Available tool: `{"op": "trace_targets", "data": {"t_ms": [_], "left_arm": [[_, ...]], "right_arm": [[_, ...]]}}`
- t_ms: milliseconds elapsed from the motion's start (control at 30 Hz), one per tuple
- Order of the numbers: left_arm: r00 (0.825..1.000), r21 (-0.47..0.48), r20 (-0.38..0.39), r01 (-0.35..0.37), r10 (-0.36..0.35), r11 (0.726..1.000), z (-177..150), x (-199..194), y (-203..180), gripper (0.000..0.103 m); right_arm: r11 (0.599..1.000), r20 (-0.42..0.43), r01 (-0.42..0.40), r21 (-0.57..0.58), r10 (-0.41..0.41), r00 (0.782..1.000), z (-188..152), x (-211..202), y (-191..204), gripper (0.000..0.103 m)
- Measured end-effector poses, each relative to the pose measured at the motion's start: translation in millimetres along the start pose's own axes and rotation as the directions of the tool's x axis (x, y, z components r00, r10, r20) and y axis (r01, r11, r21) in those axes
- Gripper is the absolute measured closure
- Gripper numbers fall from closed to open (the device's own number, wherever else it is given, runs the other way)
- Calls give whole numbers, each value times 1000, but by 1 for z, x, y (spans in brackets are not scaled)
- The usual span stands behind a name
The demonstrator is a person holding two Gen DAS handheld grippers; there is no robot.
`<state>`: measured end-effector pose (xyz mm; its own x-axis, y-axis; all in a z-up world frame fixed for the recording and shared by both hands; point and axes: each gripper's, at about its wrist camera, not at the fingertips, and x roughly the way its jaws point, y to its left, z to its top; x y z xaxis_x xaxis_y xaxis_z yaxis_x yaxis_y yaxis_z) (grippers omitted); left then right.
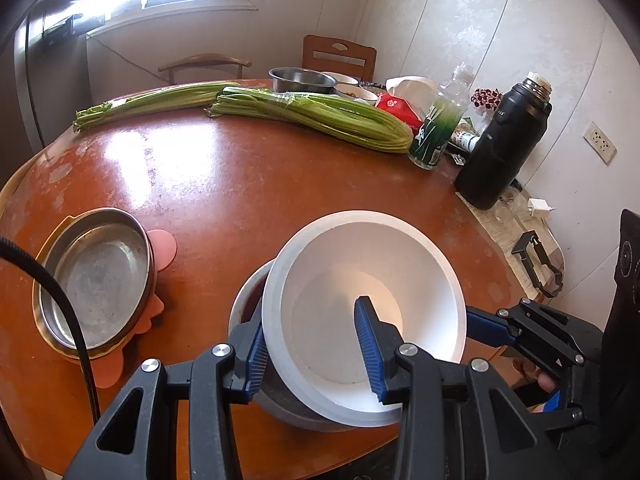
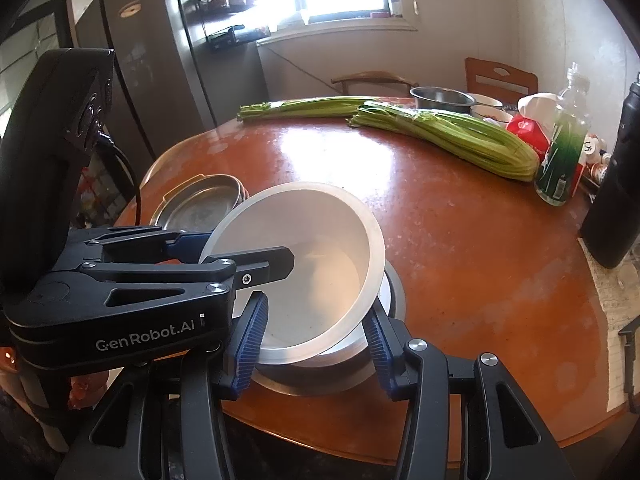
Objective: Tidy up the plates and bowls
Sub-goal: 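Grip the white bowl and steel bowl rims together with the left tool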
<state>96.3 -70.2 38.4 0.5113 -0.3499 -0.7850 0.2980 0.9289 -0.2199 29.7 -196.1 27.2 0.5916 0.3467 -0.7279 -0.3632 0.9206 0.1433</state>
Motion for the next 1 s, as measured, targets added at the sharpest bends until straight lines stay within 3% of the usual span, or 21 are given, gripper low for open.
{"op": "trace_targets", "data": {"t_ms": [1000], "left_arm": [[999, 6, -50, -9, 10, 1000, -7, 23, 5, 63]], "right_arm": [[1000, -54, 16, -5, -16, 998, -5, 20, -1, 52]]}}
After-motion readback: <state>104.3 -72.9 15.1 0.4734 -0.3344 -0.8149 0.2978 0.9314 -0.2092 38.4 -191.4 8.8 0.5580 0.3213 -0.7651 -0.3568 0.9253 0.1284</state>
